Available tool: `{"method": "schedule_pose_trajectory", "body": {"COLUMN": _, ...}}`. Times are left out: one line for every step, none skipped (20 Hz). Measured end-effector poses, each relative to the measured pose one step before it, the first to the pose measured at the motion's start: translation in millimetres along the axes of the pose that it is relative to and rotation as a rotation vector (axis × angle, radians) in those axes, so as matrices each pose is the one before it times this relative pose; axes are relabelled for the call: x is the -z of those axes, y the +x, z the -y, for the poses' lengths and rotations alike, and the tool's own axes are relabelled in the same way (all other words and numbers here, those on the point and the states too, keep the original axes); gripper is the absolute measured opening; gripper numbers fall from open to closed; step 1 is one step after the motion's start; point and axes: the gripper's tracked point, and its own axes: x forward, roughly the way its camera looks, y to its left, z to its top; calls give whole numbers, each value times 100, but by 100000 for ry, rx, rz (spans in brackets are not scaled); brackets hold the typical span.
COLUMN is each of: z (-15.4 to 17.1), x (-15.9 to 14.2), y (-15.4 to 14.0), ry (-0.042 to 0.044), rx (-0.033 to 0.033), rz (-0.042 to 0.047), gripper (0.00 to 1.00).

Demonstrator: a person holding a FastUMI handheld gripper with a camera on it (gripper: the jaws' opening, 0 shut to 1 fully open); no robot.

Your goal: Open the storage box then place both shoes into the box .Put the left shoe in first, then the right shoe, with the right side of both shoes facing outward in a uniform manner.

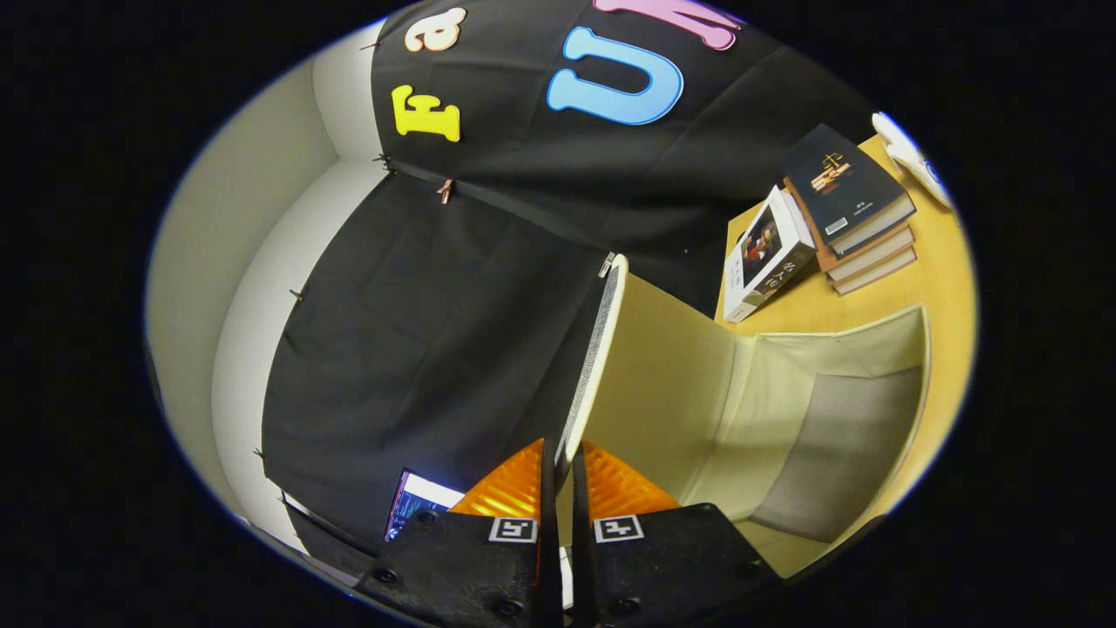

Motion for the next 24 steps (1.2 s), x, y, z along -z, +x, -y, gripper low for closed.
{"method": "schedule_pose_trajectory", "body": {"z": -753, "x": 265, "y": 754, "ry": -1529, "rx": -587, "rz": 696, "gripper": 9}}
{"method": "schedule_pose_trajectory", "body": {"z": -297, "x": 354, "y": 622, "ry": -1851, "rx": 299, "rz": -91, "gripper": 9}}
{"method": "schedule_pose_trajectory", "body": {"z": -36, "x": 441, "y": 570, "ry": -1376, "rx": 574, "rz": -440, "gripper": 9}}
{"method": "schedule_pose_trajectory", "body": {"z": 22, "x": 286, "y": 519, "ry": -495, "rx": 73, "rz": -488, "gripper": 9}}
{"method": "schedule_pose_trajectory", "body": {"z": -55, "x": 144, "y": 493, "ry": 288, "rx": 75, "rz": -4, "gripper": 9}}
{"method": "schedule_pose_trajectory", "body": {"z": -333, "x": -202, "y": 497, "ry": 435, "rx": -1050, "rz": 1352, "gripper": 10}}
{"method": "schedule_pose_trajectory", "body": {"z": -550, "x": -284, "y": 210, "ry": 378, "rx": -1385, "rz": 1445, "gripper": 16}}
{"method": "schedule_pose_trajectory", "body": {"z": -238, "x": -382, "y": 300, "ry": 189, "rx": -849, "rz": 1552, "gripper": 22}}
{"method": "schedule_pose_trajectory", "body": {"z": -209, "x": -379, "y": -46, "ry": 188, "rx": -311, "rz": 896, "gripper": 36}}
{"method": "schedule_pose_trajectory", "body": {"z": -167, "x": 137, "y": 31, "ry": 649, "rx": -762, "rz": 93, "gripper": 50}}
{"method": "schedule_pose_trajectory", "body": {"z": -376, "x": 12, "y": -26, "ry": 1090, "rx": -1212, "rz": -285, "gripper": 57}}
{"method": "schedule_pose_trajectory", "body": {"z": -34, "x": 19, "y": -44, "ry": 545, "rx": -105, "rz": -672, "gripper": 60}}
{"method": "schedule_pose_trajectory", "body": {"z": 371, "x": -28, "y": -86, "ry": -270, "rx": 1057, "rz": -426, "gripper": 61}}
{"method": "schedule_pose_trajectory", "body": {"z": 578, "x": -83, "y": -72, "ry": -847, "rx": 2181, "rz": 70, "gripper": 64}}
{"method": "schedule_pose_trajectory", "body": {"z": 492, "x": -3, "y": -408, "ry": -1151, "rx": 2209, "rz": 184, "gripper": 67}}
{"method": "schedule_pose_trajectory", "body": {"z": 448, "x": 43, "y": -270, "ry": -565, "rx": 2063, "rz": 455, "gripper": 70}}
{"method": "schedule_pose_trajectory", "body": {"z": 317, "x": 43, "y": -535, "ry": -486, "rx": 2221, "rz": 1260, "gripper": 72}}
{"method": "schedule_pose_trajectory", "body": {"z": 374, "x": -132, "y": -647, "ry": -814, "rx": 2214, "rz": 2502, "gripper": 77}}
{"method": "schedule_pose_trajectory", "body": {"z": 200, "x": -90, "y": -789, "ry": -1134, "rx": 1879, "rz": 2303, "gripper": 78}}
{"method": "schedule_pose_trajectory", "body": {"z": 262, "x": 104, "y": -868, "ry": -1876, "rx": 2040, "rz": 1285, "gripper": 78}}
{"method": "schedule_pose_trajectory", "body": {"z": 431, "x": 107, "y": -1177, "ry": -2055, "rx": 2298, "rz": 1081, "gripper": 78}}
{"method": "schedule_pose_trajectory", "body": {"z": 324, "x": 32, "y": -1071, "ry": -1190, "rx": 1587, "rz": 774, "gripper": 80}}
{"method": "schedule_pose_trajectory", "body": {"z": 50, "x": -189, "y": -1338, "ry": -129, "rx": 1122, "rz": 1090, "gripper": 81}}
{"method": "schedule_pose_trajectory", "body": {"z": 257, "x": -265, "y": -1406, "ry": -623, "rx": 1743, "rz": 1433, "gripper": 81}}
